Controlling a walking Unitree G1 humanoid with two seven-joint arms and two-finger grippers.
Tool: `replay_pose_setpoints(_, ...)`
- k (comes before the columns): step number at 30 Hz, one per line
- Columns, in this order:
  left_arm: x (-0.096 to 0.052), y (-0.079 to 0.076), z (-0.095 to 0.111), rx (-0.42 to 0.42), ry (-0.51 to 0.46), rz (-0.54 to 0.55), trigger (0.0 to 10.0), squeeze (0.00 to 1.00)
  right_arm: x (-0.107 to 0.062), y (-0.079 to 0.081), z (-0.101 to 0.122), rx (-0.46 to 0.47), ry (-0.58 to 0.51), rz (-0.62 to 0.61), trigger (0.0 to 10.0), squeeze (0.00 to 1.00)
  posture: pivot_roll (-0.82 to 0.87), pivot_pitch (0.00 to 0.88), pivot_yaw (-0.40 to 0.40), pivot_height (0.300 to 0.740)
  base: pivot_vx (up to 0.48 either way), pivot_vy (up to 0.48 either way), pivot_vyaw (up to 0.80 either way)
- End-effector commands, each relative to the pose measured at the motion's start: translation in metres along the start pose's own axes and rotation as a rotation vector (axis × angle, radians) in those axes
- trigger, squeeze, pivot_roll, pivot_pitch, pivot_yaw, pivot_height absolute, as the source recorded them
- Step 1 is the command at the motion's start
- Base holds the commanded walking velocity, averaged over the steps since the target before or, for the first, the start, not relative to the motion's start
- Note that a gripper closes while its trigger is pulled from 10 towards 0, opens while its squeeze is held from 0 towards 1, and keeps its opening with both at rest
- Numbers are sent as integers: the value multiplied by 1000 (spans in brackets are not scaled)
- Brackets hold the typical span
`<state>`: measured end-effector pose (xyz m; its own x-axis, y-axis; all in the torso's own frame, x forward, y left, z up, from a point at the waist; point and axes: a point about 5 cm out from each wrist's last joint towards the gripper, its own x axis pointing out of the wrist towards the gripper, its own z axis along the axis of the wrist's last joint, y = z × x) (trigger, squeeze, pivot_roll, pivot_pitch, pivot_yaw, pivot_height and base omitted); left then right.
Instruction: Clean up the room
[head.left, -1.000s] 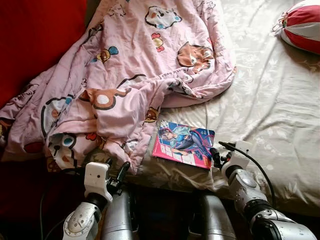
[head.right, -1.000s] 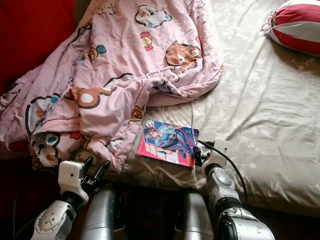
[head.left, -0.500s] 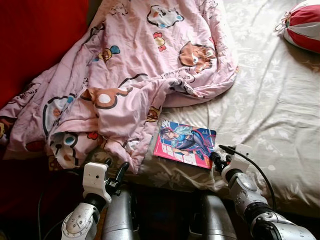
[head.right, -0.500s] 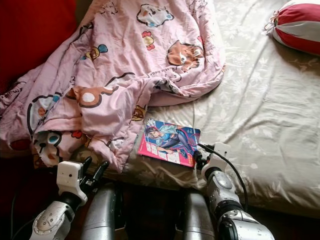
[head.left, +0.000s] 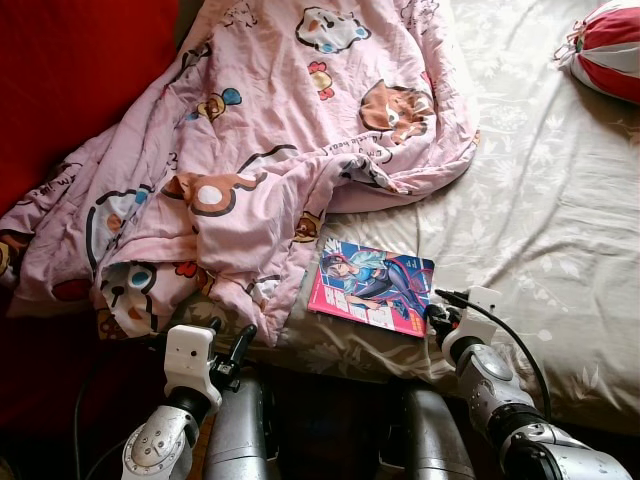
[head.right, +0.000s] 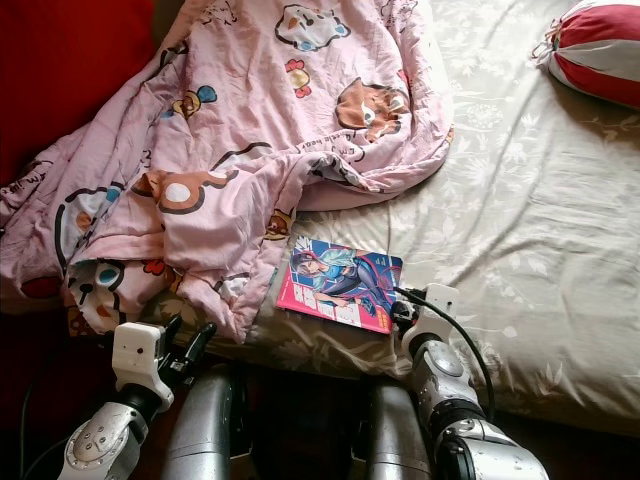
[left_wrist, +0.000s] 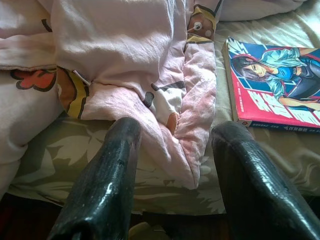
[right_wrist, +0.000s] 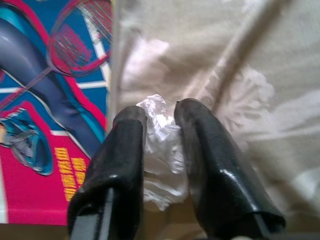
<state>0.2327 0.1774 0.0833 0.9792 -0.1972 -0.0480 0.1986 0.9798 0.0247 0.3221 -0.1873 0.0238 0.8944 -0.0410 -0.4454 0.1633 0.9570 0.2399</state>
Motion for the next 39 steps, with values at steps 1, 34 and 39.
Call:
replay_pose_setpoints(1, -5, 4, -6, 0, 32, 15, 10000, 0, -5, -8, -17, 14, 62, -36, 0, 0, 169, 329, -14, 606, 0, 0, 0)
replay_pose_setpoints(34, 1, 7, -12, 9, 50, 19, 10000, 0, -8, -8, 1, 115, -174, -44, 0, 0, 118, 337, -20, 606, 0, 0, 0)
replay_pose_setpoints(39, 4, 9, -14, 2, 53, 31, 10000, 0, -13, -13, 5, 119, -262, -45, 0, 0, 101, 338, -26, 606, 0, 0, 0)
